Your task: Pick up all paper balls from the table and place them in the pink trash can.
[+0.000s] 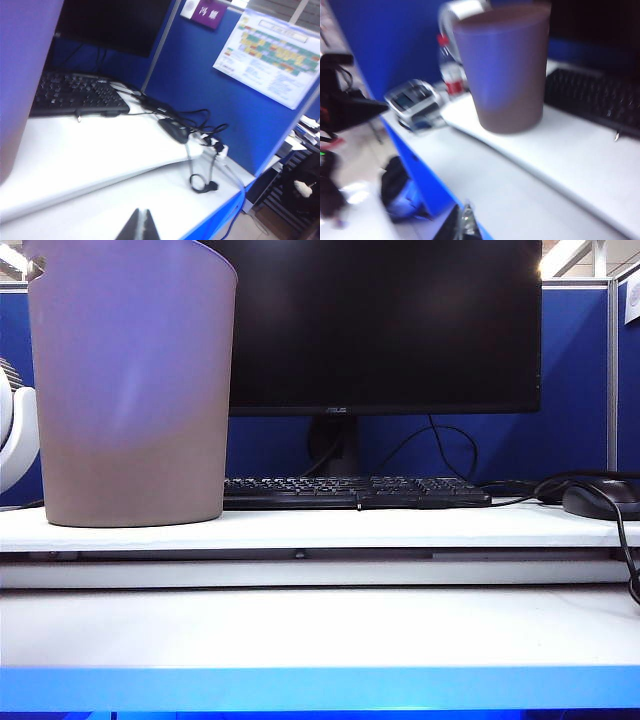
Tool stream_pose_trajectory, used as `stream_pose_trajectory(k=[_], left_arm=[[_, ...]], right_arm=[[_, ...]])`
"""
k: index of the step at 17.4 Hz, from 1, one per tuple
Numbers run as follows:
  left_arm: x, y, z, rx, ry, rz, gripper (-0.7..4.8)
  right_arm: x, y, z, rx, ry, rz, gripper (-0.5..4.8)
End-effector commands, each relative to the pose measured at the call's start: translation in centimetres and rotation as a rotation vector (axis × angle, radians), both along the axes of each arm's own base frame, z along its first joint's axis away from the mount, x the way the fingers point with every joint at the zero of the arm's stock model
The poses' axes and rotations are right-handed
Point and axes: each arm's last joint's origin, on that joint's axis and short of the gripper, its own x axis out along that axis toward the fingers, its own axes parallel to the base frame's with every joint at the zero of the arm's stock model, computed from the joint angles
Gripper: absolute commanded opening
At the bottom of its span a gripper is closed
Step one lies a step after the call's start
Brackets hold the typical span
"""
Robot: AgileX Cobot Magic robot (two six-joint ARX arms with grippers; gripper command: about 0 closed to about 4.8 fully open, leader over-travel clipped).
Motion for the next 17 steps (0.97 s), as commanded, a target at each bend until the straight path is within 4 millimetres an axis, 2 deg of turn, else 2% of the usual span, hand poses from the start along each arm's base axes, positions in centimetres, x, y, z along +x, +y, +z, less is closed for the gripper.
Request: stream_pose_trajectory(k=[1, 5, 8, 10, 17], left_arm=[[1.2, -0.4, -2.1, -0.083, 0.001, 0.024, -0.06], [2.1, -0.5, -4.7, -0.057, 0.062, 0.104, -0.06], [2.2, -0.5, -5.0, -0.027, 0.044, 0.115, -0.06], [2.2, -0.5, -5.0, -0.029, 0.046, 0.113, -0.05], [2.2, -0.5, -5.1, -0.039, 0.070, 0.107, -0.05]], right_arm=[[1.6, 2.3, -3.4, 0.023, -0.037, -0.122, -0.07], [2.7, 4.0, -8.9, -0.035, -0.026, -0.202, -0.07], [2.9, 4.2, -11.3, -0.060, -0.016, -0.203, -0.07], [2.9, 4.3, -11.9, -0.081, -0.007, -0.199, -0.07], [2.9, 4.3, -12.0, -0.087, -0.004, -0.200, -0.07]])
